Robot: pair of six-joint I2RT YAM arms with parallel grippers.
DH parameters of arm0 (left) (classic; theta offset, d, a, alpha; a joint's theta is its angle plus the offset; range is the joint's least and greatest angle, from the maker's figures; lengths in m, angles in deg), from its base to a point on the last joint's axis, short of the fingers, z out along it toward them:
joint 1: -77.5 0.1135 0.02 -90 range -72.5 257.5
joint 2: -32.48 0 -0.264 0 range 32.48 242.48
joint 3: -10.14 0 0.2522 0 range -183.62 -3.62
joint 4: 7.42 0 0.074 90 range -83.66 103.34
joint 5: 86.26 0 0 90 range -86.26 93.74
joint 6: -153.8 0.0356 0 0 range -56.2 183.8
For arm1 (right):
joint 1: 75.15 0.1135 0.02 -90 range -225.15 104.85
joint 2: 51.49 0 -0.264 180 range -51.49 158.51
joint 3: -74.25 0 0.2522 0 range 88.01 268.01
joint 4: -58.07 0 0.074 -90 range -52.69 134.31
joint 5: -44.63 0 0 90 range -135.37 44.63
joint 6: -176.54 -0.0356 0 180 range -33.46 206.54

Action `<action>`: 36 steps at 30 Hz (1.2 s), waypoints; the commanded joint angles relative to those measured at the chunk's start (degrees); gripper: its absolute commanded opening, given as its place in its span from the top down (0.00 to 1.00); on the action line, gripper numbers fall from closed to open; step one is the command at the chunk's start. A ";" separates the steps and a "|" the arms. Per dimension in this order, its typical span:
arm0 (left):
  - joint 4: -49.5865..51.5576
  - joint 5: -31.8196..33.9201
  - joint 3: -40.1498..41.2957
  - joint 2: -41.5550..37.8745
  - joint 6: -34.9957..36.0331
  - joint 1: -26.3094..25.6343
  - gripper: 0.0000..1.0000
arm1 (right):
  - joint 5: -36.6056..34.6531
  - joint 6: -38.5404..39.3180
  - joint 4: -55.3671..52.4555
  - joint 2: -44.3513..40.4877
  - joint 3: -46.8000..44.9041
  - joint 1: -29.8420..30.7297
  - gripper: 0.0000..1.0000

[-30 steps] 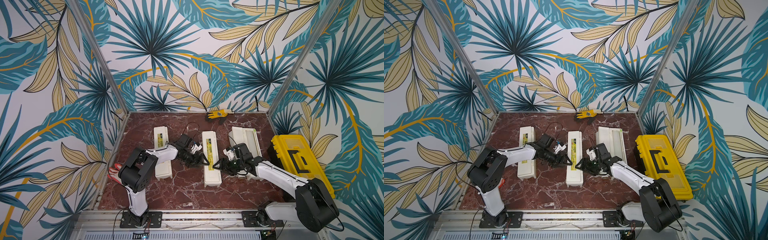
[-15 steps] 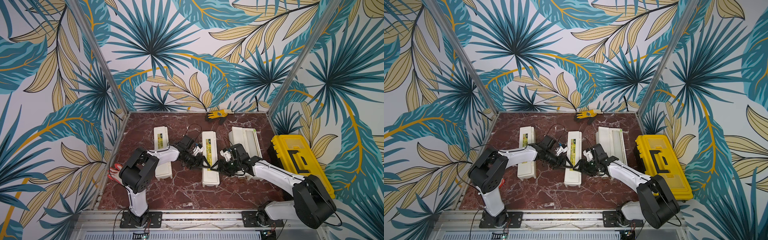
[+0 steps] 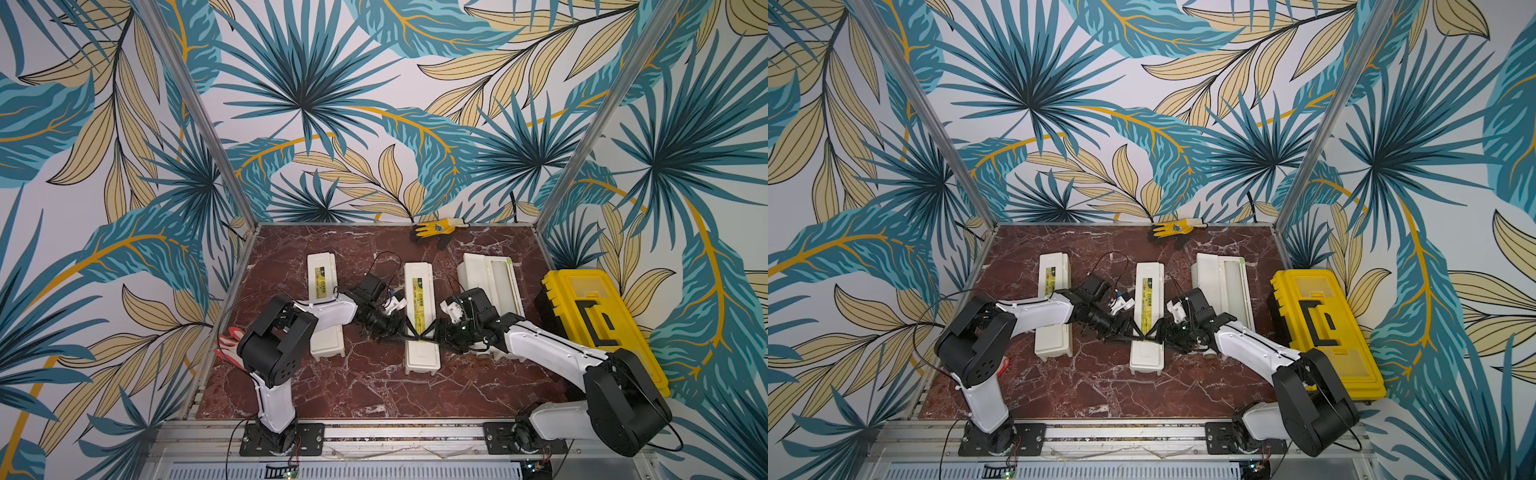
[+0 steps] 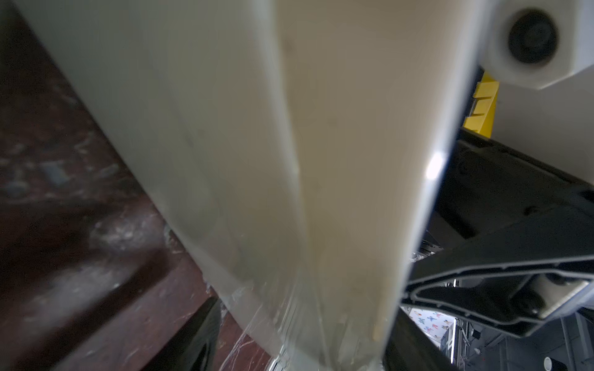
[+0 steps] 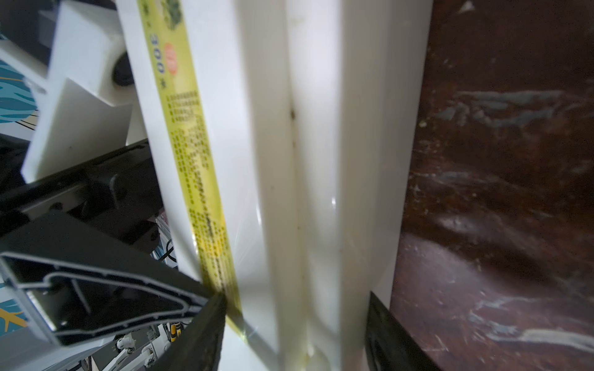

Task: Put plastic wrap rolls into dispensers
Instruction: Close the lid on the plastic wrap cutting box.

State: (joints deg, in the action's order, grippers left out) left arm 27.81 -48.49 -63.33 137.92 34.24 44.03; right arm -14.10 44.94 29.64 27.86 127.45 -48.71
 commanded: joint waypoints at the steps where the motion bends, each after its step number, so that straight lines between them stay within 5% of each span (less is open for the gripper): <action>1: 11.10 16.19 2.90 5.70 3.30 -3.14 0.24 | -7.76 1.22 -8.97 6.11 -2.68 1.42 0.32; 16: 11.17 20.02 8.48 12.25 1.08 -4.70 0.64 | -5.73 -1.11 -4.92 7.87 -3.78 -0.54 0.25; 18: 11.00 20.04 8.76 10.94 1.26 -4.75 0.63 | -5.49 -0.73 -4.96 7.57 -3.63 -1.19 0.25; 24: 11.87 20.84 5.03 7.09 1.42 -4.57 0.35 | -6.02 2.14 -6.17 5.82 -0.09 -1.77 0.19; 30: 13.74 21.29 -1.26 6.70 2.79 -3.66 0.32 | -6.14 5.92 -5.71 2.62 6.28 -6.24 0.13; 36: 13.80 21.75 -3.16 6.69 2.89 -2.57 0.32 | -0.50 8.49 -2.94 8.71 13.71 -10.49 0.10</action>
State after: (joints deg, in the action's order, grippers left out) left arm 33.95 -44.73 -68.66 139.24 36.31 41.18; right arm -16.46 50.68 26.16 33.37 138.86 -57.98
